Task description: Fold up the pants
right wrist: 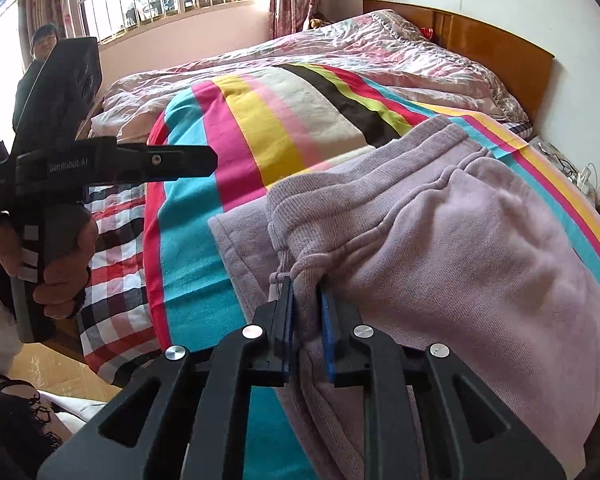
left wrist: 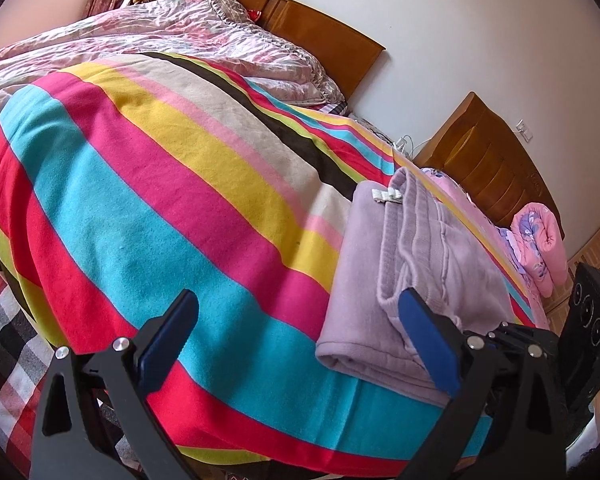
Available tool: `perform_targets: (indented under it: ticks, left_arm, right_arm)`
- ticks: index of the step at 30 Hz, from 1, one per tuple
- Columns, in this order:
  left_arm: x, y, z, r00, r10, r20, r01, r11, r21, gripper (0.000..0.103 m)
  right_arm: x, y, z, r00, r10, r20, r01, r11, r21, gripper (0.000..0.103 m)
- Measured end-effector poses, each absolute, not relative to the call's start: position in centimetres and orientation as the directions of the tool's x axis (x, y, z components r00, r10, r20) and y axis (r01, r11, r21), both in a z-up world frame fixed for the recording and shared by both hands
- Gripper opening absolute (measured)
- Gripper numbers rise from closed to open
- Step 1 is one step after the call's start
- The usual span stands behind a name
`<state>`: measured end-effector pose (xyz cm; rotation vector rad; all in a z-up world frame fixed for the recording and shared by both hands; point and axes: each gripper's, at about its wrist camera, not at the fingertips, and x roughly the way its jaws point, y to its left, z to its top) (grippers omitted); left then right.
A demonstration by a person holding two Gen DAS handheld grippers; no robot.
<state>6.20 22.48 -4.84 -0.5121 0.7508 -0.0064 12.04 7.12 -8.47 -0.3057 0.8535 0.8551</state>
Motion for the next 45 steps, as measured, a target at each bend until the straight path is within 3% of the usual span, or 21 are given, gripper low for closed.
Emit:
perform_targets:
  ticks: [1, 2, 3, 7, 14, 18, 19, 23, 26, 29, 33, 36, 39, 45]
  left_arm:
    - [6.1, 22.5, -4.8, 0.738, -0.182, -0.650, -0.175, 0.878, -0.445, 0.100]
    - [6.0, 22.6, -4.8, 0.739, -0.181, -0.649, -0.177, 0.877, -0.447, 0.100]
    - [6.1, 22.7, -4.8, 0.740, -0.181, -0.648, -0.179, 0.875, -0.450, 0.100]
    - [5.9, 22.8, -4.6, 0.743, -0.173, -0.646, -0.181, 0.878, -0.444, 0.100]
    - [5.7, 23.0, -4.3, 0.749, -0.170, -0.641, -0.184, 0.875, -0.448, 0.100]
    - [5.5, 22.8, -3.9, 0.756, -0.179, -0.630, -0.173, 0.873, -0.456, 0.100]
    - [5.4, 22.8, -3.8, 0.757, -0.181, -0.628, -0.170, 0.873, -0.457, 0.100]
    - [5.3, 22.9, -3.8, 0.756, -0.199, -0.624, -0.164, 0.865, -0.474, 0.100]
    - [5.4, 22.5, -3.8, 0.753, -0.221, -0.620, -0.147, 0.862, -0.485, 0.100]
    - [5.6, 22.0, -3.9, 0.746, -0.250, -0.617, -0.128, 0.855, -0.502, 0.100]
    - [6.4, 22.0, -4.0, 0.723, -0.397, -0.566, -0.061, 0.779, -0.624, 0.100]
    - [8.4, 21.9, -4.7, 0.648, -0.614, -0.450, 0.019, 0.604, -0.797, 0.101]
    - [11.3, 21.4, -5.2, 0.571, -0.737, -0.361, 0.031, 0.459, -0.888, 0.101]
    - [17.3, 17.3, -4.7, 0.400, -0.811, -0.427, 0.058, 0.487, -0.871, 0.101]
  right_arm:
    - [12.1, 7.1, -8.6, 0.340, 0.536, -0.773, -0.772, 0.628, 0.096, 0.031]
    - [11.8, 7.3, -8.7, 0.321, 0.548, -0.773, -0.788, 0.607, 0.103, 0.048]
    - [11.4, 7.4, -8.8, 0.318, 0.548, -0.774, -0.800, 0.593, 0.092, 0.052]
    - [10.3, 8.0, -9.3, 0.356, 0.506, -0.786, -0.825, 0.566, -0.009, 0.052]
    - [11.1, 7.7, -9.1, 0.302, 0.476, -0.826, -0.866, 0.499, -0.029, 0.039]
    - [10.3, 8.6, -9.4, 0.342, 0.417, -0.842, -0.886, 0.443, -0.141, 0.037]
    - [10.5, 8.4, -9.3, 0.344, 0.415, -0.842, -0.882, 0.451, -0.137, 0.030]
    - [11.6, 7.0, -8.7, 0.296, 0.474, -0.829, -0.886, 0.461, -0.053, 0.020]
    - [11.4, 6.7, -8.3, 0.321, 0.494, -0.808, -0.878, 0.474, -0.059, 0.015]
    - [12.1, 5.5, -6.9, 0.318, 0.551, -0.772, -0.851, 0.524, 0.023, 0.014]
    - [11.4, 4.6, -5.1, 0.386, 0.580, -0.717, -0.829, 0.560, 0.007, 0.014]
    - [10.3, 4.7, -4.5, 0.475, 0.558, -0.680, -0.813, 0.574, -0.097, 0.014]
    - [9.0, 5.1, -4.2, 0.546, 0.530, -0.649, -0.795, 0.572, -0.201, 0.014]
    - [6.7, 7.3, -5.7, 0.632, 0.450, -0.630, -0.767, 0.480, -0.426, 0.014]
